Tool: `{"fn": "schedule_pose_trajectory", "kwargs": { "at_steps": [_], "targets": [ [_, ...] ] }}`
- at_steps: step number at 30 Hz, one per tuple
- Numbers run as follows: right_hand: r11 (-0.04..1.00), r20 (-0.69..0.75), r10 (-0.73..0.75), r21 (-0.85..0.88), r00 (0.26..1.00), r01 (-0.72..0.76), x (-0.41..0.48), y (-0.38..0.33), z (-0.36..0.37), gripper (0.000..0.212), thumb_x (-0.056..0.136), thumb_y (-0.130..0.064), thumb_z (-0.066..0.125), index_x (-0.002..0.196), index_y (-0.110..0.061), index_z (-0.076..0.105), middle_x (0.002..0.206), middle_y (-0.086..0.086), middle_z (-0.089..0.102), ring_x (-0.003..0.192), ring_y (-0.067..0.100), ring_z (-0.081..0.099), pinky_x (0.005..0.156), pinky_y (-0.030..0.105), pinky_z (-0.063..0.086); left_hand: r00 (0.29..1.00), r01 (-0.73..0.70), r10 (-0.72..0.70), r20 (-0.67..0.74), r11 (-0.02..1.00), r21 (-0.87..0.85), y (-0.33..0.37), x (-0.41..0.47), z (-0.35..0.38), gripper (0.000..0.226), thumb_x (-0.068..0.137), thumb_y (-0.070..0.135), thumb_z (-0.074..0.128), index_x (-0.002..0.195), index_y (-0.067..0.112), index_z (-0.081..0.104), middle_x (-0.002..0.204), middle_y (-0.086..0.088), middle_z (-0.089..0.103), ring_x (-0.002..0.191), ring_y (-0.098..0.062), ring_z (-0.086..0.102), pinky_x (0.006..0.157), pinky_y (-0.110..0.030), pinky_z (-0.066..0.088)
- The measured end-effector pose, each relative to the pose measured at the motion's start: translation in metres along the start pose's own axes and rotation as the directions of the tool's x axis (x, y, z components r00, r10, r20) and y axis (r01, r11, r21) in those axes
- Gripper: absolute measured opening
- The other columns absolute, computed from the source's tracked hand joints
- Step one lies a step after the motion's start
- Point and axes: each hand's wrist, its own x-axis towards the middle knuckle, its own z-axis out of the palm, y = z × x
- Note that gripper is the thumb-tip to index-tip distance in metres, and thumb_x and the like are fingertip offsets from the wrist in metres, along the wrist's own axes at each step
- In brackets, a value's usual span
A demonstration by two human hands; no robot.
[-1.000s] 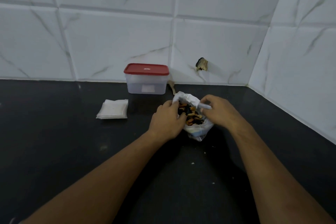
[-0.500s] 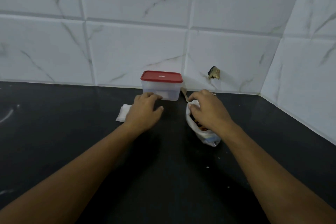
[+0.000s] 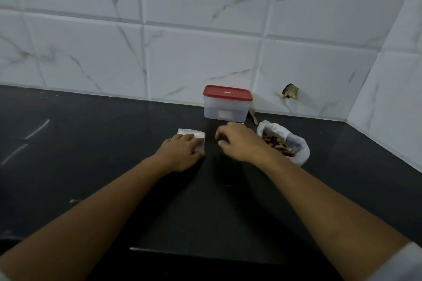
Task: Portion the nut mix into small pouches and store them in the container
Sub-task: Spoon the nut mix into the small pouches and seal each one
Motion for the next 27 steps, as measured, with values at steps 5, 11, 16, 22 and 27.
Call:
{"fn": "schedule_pose_trajectory", "kwargs": {
  "at_steps": [5,11,16,22,27],
  "targets": [
    [0.997,0.033,-0.002,0.075,0.999,-0.001,-0.011,-0.01,0.004,0.022,0.101,-0.026,0.06,0.122,-0.023,0.067,0.122,-0.001,0.057,0.106,0.016,0.06,0.094,0.036,0.052,0.999,-0.042,0.042,0.001,0.999,0.021,0.007,-0.044,0.003,0.061,0.105,0.057,0.034,0.16,0.032,0.024,0.166,-0.004,0.027,0.153,-0.03,0.023,0.12,-0.053,0.025],
    [0.973,0.05,0.015,0.23,0.999,-0.026,-0.014,-0.019,0.005,0.023,0.101,-0.022,0.063,0.123,-0.022,0.067,0.121,-0.003,0.066,0.102,0.011,0.062,0.087,0.027,0.051,0.997,-0.055,0.042,-0.072,0.98,-0.189,0.004,-0.046,0.0,0.064,0.104,0.062,0.028,0.16,0.031,0.029,0.166,-0.004,0.029,0.153,-0.031,0.024,0.121,-0.057,0.026],
    [0.958,0.05,0.033,0.283,0.998,-0.046,-0.01,-0.021,0.01,0.025,0.1,-0.027,0.065,0.123,-0.02,0.067,0.121,-0.001,0.066,0.106,0.013,0.063,0.088,0.026,0.049,0.975,-0.018,-0.061,-0.214,0.937,-0.35,-0.028,-0.016,-0.004,0.05,0.107,0.038,0.041,0.155,0.024,0.04,0.161,-0.006,0.039,0.149,-0.028,0.033,0.121,-0.053,0.029],
    [0.928,0.06,0.046,0.367,0.997,-0.065,0.0,-0.025,0.021,0.044,0.095,-0.044,0.071,0.132,-0.021,0.062,0.116,-0.004,0.064,0.105,0.013,0.062,0.091,0.031,0.053,0.998,0.022,-0.042,-0.052,0.943,-0.333,-0.043,0.005,-0.004,0.051,0.106,0.028,0.043,0.157,0.021,0.037,0.161,-0.005,0.039,0.148,-0.026,0.036,0.121,-0.051,0.029],
    [0.932,0.122,-0.015,0.362,0.992,-0.03,0.007,-0.024,0.025,0.07,0.084,-0.059,0.076,0.142,-0.024,0.056,0.128,-0.004,0.06,0.112,0.013,0.06,0.098,0.036,0.053,0.996,0.02,-0.043,-0.076,0.96,-0.28,-0.044,0.002,-0.004,0.067,0.089,0.045,0.028,0.148,0.025,0.051,0.153,-0.002,0.05,0.142,-0.025,0.042,0.117,-0.053,0.033]
  ]
}}
